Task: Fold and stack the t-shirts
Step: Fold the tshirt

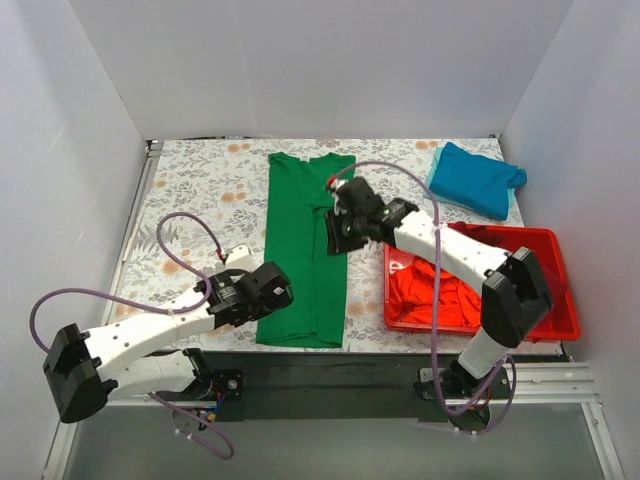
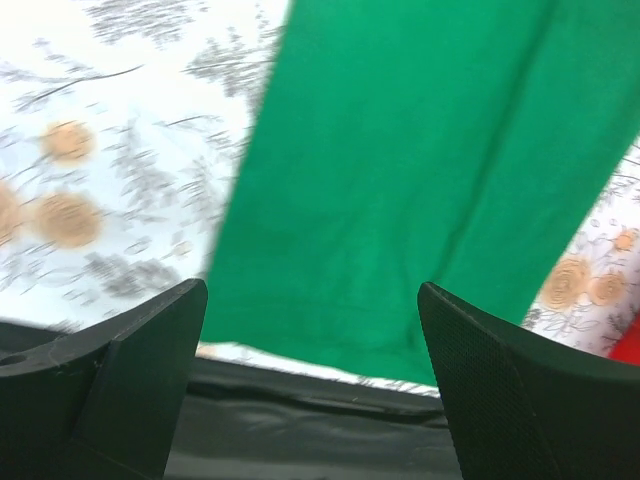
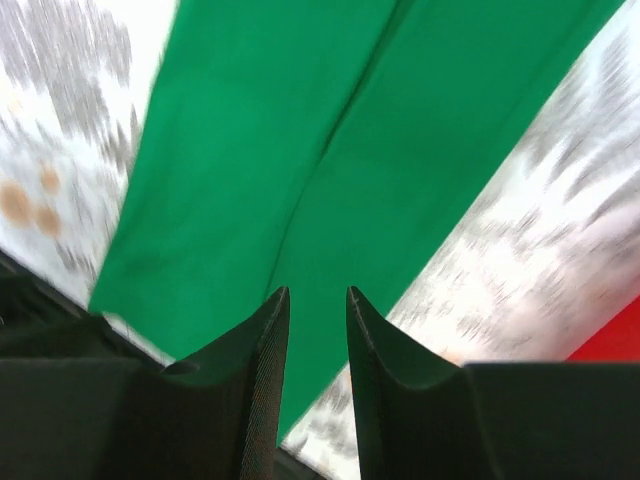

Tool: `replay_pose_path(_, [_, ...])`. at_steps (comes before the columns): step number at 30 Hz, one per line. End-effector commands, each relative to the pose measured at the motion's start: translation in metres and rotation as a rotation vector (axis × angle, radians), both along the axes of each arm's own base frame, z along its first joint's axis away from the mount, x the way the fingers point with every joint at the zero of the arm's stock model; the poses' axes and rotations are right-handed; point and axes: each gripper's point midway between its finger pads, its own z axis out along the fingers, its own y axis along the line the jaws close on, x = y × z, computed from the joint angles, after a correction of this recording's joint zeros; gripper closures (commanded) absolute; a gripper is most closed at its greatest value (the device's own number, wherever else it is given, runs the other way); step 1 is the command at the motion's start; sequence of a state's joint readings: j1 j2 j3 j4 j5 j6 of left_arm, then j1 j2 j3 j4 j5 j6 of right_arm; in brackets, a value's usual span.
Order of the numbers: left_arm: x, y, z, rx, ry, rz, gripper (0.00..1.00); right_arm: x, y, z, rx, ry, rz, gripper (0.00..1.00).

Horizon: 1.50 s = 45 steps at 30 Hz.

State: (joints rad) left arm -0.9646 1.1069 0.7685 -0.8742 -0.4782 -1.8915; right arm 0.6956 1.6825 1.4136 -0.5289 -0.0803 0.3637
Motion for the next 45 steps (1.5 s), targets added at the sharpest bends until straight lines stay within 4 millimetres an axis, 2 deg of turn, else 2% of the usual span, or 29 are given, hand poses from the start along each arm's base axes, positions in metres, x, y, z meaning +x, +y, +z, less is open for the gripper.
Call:
replay_pose_path(1, [-0.014, 0.038, 0.001, 0.049, -0.003, 0.114, 0.14, -0.054, -0.011, -0.029, -0.087, 0.053, -0.071, 0.65])
replay_pose_path(2, [-0.017, 0.039, 0.001, 0.03, 0.003, 0.114, 0.15, -0.067, -0.011, -0.026, -0.073, 0.053, -0.072, 0.66])
replay_pose_path(3, [-0.021, 0.04, -0.003, 0.029, 0.017, 0.112, 0.15, -0.086, -0.004, -0.03, -0.07, 0.077, -0.069, 0.66])
replay_pose_path(4, [-0.022, 0.038, -0.004, 0.017, 0.021, 0.108, 0.16, -0.096, -0.007, -0.031, -0.071, 0.079, -0.08, 0.66])
replay_pose_path(5, [-0.023, 0.037, -0.005, 0.003, 0.024, 0.103, 0.18, -0.109, -0.012, -0.044, -0.097, 0.101, -0.081, 0.67])
replay_pose_path(6, [-0.026, 0.033, -0.007, -0.011, 0.04, 0.092, 0.18, -0.123, -0.01, -0.048, -0.102, 0.107, -0.064, 0.67])
replay_pose_path(11, [-0.032, 0.037, -0.022, 0.018, 0.076, 0.088, 0.19, -0.157, -0.017, -0.059, -0.107, 0.151, -0.097, 0.67])
replay_pose_path(14, [-0.038, 0.04, -0.031, 0.034, 0.104, 0.09, 0.19, -0.182, -0.017, -0.072, -0.133, 0.183, -0.082, 0.67])
replay_pose_path(18, [-0.039, 0.035, -0.037, -0.001, 0.111, 0.079, 0.19, -0.204, -0.018, -0.087, -0.164, 0.212, -0.077, 0.66])
replay_pose_path(21, [-0.043, 0.036, -0.044, -0.001, 0.127, 0.08, 0.19, -0.211, -0.016, -0.091, -0.171, 0.217, -0.079, 0.64])
replay_pose_path(27, [-0.044, 0.035, -0.051, -0.003, 0.131, 0.074, 0.2, -0.212, -0.018, -0.098, -0.191, 0.22, -0.097, 0.6])
replay_pose_path(34, [-0.046, 0.032, -0.065, 0.004, 0.159, 0.063, 0.2, -0.216, -0.016, -0.12, -0.197, 0.263, -0.119, 0.57])
replay_pose_path(43, [-0.047, 0.032, -0.07, 0.012, 0.167, 0.052, 0.26, -0.222, -0.016, -0.138, -0.201, 0.295, -0.115, 0.57])
replay_pose_path(45, [-0.049, 0.033, -0.072, 0.013, 0.171, 0.05, 0.3, -0.225, -0.016, -0.142, -0.202, 0.309, -0.105, 0.62])
